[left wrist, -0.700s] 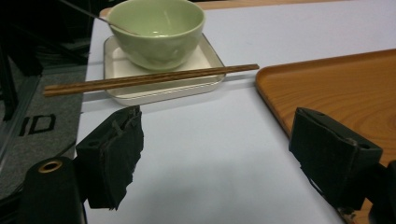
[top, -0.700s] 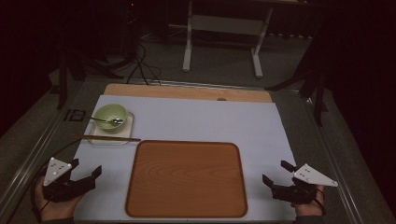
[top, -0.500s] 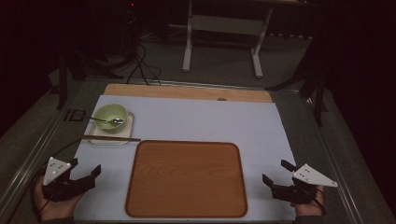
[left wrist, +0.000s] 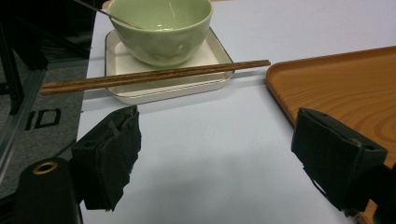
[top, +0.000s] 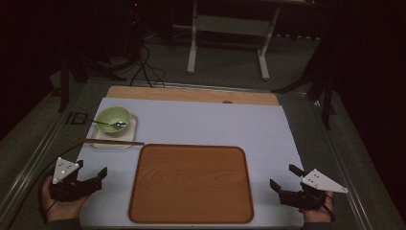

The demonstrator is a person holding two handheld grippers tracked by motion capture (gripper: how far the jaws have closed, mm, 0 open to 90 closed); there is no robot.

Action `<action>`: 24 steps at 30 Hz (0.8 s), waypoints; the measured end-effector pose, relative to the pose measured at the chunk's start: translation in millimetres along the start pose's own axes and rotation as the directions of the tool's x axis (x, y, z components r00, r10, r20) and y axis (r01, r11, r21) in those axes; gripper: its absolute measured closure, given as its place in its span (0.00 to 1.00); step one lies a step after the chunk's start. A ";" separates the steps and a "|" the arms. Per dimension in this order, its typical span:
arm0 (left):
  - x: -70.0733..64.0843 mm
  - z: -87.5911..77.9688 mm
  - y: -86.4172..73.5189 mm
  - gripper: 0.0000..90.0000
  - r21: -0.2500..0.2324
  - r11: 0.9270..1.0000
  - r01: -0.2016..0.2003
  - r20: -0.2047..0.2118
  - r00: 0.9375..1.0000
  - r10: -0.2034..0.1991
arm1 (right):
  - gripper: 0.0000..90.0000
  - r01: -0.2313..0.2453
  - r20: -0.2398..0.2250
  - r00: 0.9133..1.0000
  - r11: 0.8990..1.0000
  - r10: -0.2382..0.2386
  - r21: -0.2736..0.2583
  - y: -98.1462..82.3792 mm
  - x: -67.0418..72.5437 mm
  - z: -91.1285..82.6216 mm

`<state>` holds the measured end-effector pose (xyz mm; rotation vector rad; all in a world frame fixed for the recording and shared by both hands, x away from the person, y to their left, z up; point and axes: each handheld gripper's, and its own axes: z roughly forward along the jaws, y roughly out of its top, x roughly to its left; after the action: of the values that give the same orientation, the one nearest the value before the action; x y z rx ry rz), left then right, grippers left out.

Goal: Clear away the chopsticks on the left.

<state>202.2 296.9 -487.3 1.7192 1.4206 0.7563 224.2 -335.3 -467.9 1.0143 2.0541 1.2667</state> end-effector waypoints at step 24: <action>11.8 25.6 22.1 0.20 -0.026 0.998 -0.061 0.052 0.997 0.063 | 0.12 -0.013 -0.009 1.000 1.000 0.013 -0.023 0.6 -2.2 -1.7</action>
<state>237.4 301.8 -482.4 1.7588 1.3227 0.7530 224.4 -337.8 -466.6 1.0149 2.0384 1.3011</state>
